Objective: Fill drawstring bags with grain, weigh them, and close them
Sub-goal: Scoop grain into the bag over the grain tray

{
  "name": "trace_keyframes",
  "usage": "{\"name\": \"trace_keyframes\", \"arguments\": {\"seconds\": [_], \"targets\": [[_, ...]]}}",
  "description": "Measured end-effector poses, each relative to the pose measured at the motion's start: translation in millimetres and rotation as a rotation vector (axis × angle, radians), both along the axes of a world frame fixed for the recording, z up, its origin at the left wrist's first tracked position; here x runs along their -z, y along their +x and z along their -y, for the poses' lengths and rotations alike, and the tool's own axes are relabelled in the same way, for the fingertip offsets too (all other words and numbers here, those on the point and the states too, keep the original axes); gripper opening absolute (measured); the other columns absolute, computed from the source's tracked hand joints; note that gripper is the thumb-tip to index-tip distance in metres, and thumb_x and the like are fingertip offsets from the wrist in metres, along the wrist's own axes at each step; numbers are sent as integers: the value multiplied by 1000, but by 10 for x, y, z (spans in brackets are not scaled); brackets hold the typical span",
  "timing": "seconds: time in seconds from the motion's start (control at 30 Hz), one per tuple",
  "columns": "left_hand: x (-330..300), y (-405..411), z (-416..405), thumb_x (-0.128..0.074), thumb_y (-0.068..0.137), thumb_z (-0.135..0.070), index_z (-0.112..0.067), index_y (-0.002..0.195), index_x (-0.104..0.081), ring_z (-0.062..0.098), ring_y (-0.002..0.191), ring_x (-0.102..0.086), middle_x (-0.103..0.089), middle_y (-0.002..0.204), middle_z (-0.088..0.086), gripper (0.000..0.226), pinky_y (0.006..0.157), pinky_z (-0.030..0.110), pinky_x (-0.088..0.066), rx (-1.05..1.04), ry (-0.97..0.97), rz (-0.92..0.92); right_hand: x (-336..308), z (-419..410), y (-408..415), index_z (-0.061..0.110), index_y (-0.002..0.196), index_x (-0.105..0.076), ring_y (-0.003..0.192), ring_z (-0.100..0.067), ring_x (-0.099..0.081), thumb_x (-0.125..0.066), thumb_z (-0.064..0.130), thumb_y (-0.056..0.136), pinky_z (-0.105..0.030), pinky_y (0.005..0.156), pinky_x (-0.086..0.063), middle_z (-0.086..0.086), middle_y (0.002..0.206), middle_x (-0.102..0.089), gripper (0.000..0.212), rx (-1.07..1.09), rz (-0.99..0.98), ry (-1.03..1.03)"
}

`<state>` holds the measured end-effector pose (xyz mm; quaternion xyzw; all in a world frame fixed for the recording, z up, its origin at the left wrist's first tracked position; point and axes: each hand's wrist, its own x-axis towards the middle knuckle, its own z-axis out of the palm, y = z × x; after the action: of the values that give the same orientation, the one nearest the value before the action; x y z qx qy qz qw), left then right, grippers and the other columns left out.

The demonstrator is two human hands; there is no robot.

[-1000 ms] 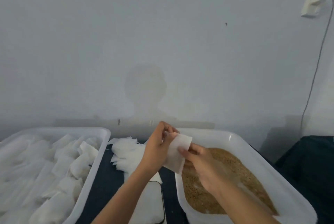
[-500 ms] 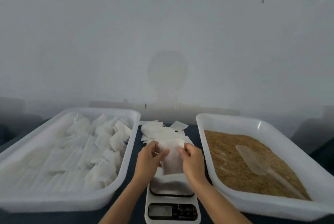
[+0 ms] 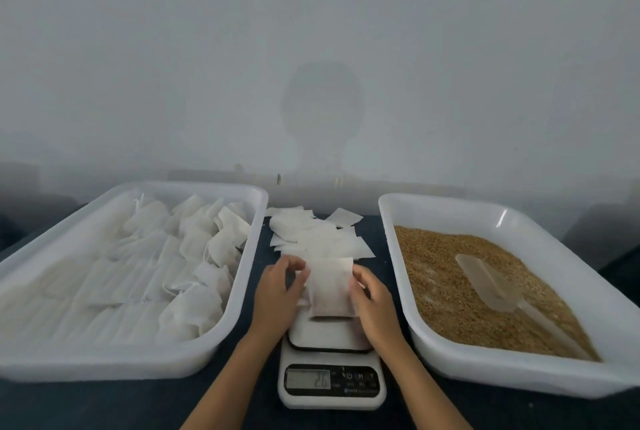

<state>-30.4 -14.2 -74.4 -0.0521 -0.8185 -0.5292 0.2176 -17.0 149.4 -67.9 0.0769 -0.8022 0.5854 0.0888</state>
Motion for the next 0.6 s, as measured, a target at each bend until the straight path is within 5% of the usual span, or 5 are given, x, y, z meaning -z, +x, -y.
{"name": "trace_keyframes", "arguments": {"seconds": [0.17, 0.33, 0.5, 0.6], "targets": [[69, -24, 110, -54, 94, -14, -13, 100, -58, 3, 86, -57, -62, 91, -7, 7, 74, 5, -40, -75, 105, 14, 10, -119, -18, 11, 134, -48, 120, -6, -49, -40, 20, 100, -10, 96, -39, 1, 130, -54, 36, -27, 58, -159], [113, -47, 150, -51, 95, -12, -19, 92, -54, -2, 89, -55, -62, 95, -3, 9, 73, 1, -38, -128, 215, 18, 44, -176, 19, 19, 130, -46, 99, 17, -55, -36, 21, 100, 2, 75, -40, 11, 119, -55, 32, -41, 70, -275], [120, -34, 166, -50, 94, -7, -28, 83, -52, -2, 88, -56, -62, 92, -5, 24, 78, 7, -38, -149, 242, -12, 85, -183, 40, 16, 136, -45, 122, -5, -49, -37, 25, 100, -26, 107, -36, 1, 131, -54, 38, -47, 83, -301], [147, -41, 174, -50, 94, -5, -28, 82, -52, 0, 87, -56, -62, 92, -4, 26, 78, 7, -39, -152, 242, -17, 94, -179, 36, 14, 136, -45, 124, -10, -48, -38, 24, 99, -35, 111, -33, -2, 131, -55, 39, -31, 79, -312]]}}
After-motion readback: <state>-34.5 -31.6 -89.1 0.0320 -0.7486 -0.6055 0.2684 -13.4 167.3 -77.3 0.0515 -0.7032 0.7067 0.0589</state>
